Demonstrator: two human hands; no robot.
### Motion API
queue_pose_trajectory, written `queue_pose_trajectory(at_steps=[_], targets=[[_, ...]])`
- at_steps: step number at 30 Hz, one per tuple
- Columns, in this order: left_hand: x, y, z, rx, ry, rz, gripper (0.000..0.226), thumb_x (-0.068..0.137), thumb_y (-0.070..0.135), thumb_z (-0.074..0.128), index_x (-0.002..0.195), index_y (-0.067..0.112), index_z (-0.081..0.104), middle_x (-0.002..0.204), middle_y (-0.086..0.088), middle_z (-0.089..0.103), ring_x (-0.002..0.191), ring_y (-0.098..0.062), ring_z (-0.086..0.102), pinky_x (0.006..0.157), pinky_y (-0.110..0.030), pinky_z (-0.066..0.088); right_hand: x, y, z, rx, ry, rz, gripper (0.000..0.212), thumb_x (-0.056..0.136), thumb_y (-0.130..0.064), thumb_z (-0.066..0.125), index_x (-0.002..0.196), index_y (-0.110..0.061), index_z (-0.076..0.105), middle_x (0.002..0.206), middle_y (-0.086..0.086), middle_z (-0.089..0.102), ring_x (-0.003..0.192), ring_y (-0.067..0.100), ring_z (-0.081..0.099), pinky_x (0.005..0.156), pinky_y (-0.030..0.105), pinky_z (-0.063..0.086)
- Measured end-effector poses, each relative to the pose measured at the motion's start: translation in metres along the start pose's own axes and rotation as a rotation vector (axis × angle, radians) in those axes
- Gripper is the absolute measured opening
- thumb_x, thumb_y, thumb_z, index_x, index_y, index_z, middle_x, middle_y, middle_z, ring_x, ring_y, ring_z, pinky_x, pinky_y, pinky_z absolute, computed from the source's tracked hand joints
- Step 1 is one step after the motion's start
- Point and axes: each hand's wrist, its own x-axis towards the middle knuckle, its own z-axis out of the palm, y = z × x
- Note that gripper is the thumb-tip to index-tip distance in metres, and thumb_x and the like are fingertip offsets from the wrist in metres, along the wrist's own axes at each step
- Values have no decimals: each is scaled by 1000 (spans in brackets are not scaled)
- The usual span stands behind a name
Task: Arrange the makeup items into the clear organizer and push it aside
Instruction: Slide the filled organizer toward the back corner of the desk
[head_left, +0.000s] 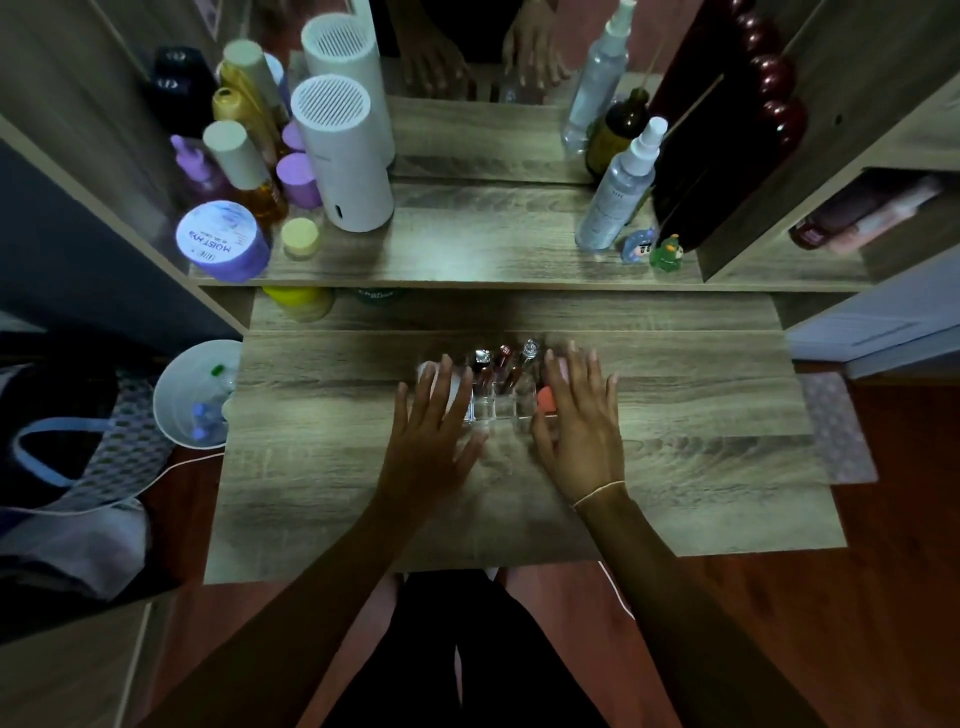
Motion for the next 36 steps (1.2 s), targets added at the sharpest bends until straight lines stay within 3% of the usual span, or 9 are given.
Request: queue_pose_trajectory(at_steps=[10,22,27,32,36], targets=[[10,3,-2,17,16,36,69,92,50,44,149,19,19,156,-18,15,144,-35,12,114,-53,8,-2,-8,11,-138,-30,-91,66,93,-37,50,151,-28,20,161,9,7,145,24,-17,118,48,0],[11,4,-3,16,-4,34,68,92,51,41,147,16,24,154,-20,21,142,-36,20,113,-55,11,-2,-5,9,-96,-16,-82,64,92,-35,49,150,-24,24,161,11,9,147,27,-7,118,49,1],[9,6,-5,-10,5,20,70,92,52,41,148,15,20,155,-19,19,143,-34,17,114,-53,9,-2,-3,8,-57,-1,-71,67,94,-40,46,151,-25,16,161,6,1,148,27,-4,119,51,3],[1,-8,-10,-88,0,-118,81,89,58,37,148,8,14,156,-17,8,144,-32,9,114,-54,10,-16,13,5,152,132,92,86,88,-67,37,152,-22,3,162,4,4,149,17,-1,120,32,-8],[-27,-29,-4,-219,-28,-336,96,84,72,28,148,4,4,157,-20,5,144,-30,6,116,-50,7,-47,38,28,153,45,309,99,83,-71,44,151,-11,6,161,11,8,148,21,5,120,48,9]])
